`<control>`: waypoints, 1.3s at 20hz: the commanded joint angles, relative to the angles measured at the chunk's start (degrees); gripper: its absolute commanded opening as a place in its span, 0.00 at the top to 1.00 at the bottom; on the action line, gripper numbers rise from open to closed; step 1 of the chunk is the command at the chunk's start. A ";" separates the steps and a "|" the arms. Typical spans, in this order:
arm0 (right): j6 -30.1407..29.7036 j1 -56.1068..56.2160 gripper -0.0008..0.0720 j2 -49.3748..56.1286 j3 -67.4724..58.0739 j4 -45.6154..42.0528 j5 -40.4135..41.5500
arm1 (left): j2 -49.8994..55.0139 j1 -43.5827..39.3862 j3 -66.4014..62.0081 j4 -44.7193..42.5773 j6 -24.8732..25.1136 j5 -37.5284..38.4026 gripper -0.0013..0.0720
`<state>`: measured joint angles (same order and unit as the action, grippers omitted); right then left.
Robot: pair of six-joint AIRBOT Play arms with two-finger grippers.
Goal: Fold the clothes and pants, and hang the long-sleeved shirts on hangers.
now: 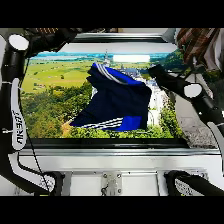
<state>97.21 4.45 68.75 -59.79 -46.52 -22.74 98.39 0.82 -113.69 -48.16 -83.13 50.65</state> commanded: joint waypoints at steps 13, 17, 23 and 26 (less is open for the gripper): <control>-12.74 -5.05 0.30 -21.09 0.20 -10.38 -28.35 | -34.88 13.27 72.00 -13.64 10.10 10.71 0.05; -12.74 -5.05 0.30 -21.11 0.20 -10.23 -28.37 | -39.63 8.72 80.59 -13.66 19.85 5.60 0.05; -12.76 -5.05 0.30 -21.11 0.20 -10.25 -28.37 | -35.32 1.42 78.95 -13.90 20.79 -3.08 0.05; -12.79 -5.05 0.30 -21.11 0.20 -10.25 -28.39 | -29.03 -0.24 73.99 -16.22 20.74 -1.68 0.05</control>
<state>84.38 -0.58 47.66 -59.61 -56.80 -51.07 64.90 2.57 -36.53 -62.52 -63.05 49.43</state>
